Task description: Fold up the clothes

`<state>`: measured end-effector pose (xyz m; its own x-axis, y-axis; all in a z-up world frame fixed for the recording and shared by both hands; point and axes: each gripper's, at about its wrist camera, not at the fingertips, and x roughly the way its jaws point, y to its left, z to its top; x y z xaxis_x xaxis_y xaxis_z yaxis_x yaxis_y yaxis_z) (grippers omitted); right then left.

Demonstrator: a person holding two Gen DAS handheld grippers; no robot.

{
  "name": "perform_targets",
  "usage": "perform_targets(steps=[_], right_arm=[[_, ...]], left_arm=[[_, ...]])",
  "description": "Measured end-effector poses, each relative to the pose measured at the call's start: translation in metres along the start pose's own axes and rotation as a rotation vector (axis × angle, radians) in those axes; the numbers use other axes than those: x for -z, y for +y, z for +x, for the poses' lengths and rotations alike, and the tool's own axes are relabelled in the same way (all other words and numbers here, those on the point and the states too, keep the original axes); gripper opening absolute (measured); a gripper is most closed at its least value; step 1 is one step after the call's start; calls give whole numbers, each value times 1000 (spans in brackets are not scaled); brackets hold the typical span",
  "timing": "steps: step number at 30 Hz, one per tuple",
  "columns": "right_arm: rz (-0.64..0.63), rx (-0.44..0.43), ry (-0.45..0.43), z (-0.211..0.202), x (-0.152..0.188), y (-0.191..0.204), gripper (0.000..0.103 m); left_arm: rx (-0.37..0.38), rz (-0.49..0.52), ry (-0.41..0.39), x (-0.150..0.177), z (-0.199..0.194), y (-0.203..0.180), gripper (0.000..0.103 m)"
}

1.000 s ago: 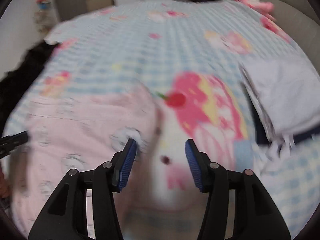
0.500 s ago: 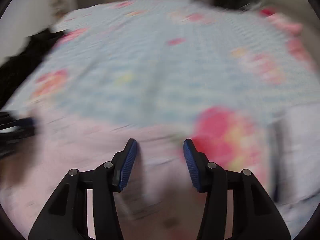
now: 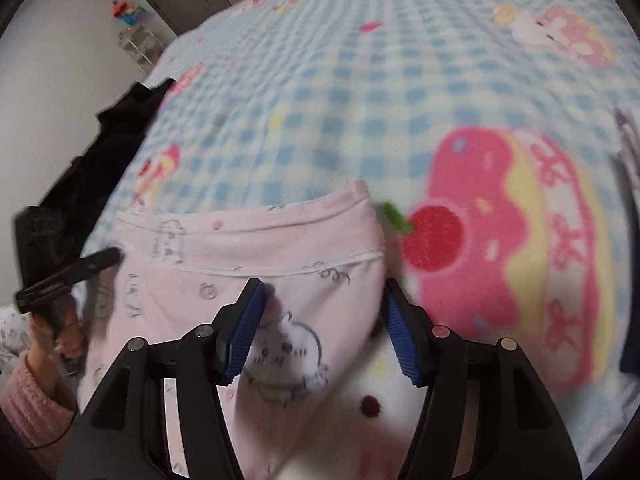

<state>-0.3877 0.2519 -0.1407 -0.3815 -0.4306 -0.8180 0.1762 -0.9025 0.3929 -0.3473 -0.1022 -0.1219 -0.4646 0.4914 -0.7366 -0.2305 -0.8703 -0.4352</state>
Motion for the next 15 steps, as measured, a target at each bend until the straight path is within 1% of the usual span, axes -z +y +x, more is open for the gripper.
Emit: perform_targets(steps=[1, 2, 3, 4, 5, 7, 8, 11, 13, 14, 15], right_arm=[[8, -2, 0, 4, -1, 0, 50], [19, -8, -7, 5, -3, 0, 38], [34, -19, -25, 2, -7, 0, 23], [43, -29, -46, -3, -11, 1, 16], [45, -35, -69, -9, -15, 4, 11], [40, -47, -104, -20, -24, 8, 10], [35, -47, -119, -24, -30, 10, 9], [33, -36, -161, -36, -49, 12, 9], [49, -15, -159, -31, -59, 9, 10], [53, 16, -148, -27, -62, 5, 19], [58, 71, -118, -20, -61, -3, 33]], left_arm=[[-54, 3, -11, -4, 1, -5, 14], [-86, 5, -13, -9, 2, -8, 11], [-93, 2, -15, -15, 2, -10, 9], [-96, 1, -25, -20, -1, -12, 8], [-95, 6, -39, -25, -4, -16, 8], [-91, 18, -70, -36, -10, -24, 8], [-101, 16, -59, -39, -5, -22, 8], [-140, 3, 7, -44, 21, -10, 9], [-165, -6, 50, -48, 38, -2, 15], [-178, -10, 72, -50, 46, 2, 29], [-191, -14, 94, -51, 55, 6, 35]])
